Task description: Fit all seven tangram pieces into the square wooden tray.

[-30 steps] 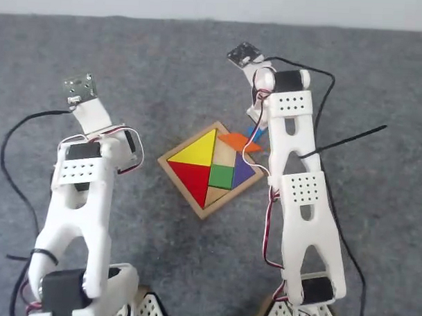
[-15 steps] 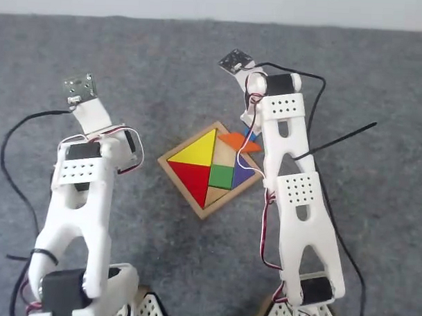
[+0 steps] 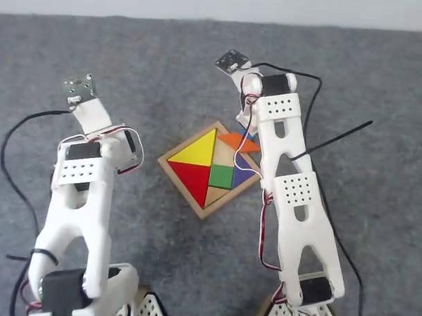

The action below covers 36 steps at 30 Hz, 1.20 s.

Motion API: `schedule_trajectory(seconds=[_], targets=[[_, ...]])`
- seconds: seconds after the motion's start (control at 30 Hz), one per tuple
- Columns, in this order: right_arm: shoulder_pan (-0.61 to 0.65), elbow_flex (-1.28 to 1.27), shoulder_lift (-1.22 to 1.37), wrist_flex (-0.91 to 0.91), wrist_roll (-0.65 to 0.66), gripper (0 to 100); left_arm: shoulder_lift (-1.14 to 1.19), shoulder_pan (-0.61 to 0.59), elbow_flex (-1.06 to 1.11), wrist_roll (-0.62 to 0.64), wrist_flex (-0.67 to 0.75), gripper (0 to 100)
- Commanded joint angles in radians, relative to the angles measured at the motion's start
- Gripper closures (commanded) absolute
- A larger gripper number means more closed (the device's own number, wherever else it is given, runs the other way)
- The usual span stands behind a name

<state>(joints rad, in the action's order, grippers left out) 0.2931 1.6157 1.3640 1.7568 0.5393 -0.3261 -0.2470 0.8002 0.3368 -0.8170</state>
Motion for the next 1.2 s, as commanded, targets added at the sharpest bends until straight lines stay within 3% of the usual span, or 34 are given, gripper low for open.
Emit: schedule_trajectory(seconds=[0.0, 0.3, 1.17], targets=[[0.012, -0.078, -0.163, 0.051, -0.02, 99.2, -0.031, -0.006, -0.064, -0.012, -0.006, 97], [0.036, -0.474, -0.397, 0.035, -0.087, 99.2, -0.031, -0.006, -0.065, -0.012, -0.021, 97], [0.139, -0.479, -0.404, -0.005, -0.083, 99.2, -0.031, -0.006, -0.065, -0.012, -0.026, 97]])
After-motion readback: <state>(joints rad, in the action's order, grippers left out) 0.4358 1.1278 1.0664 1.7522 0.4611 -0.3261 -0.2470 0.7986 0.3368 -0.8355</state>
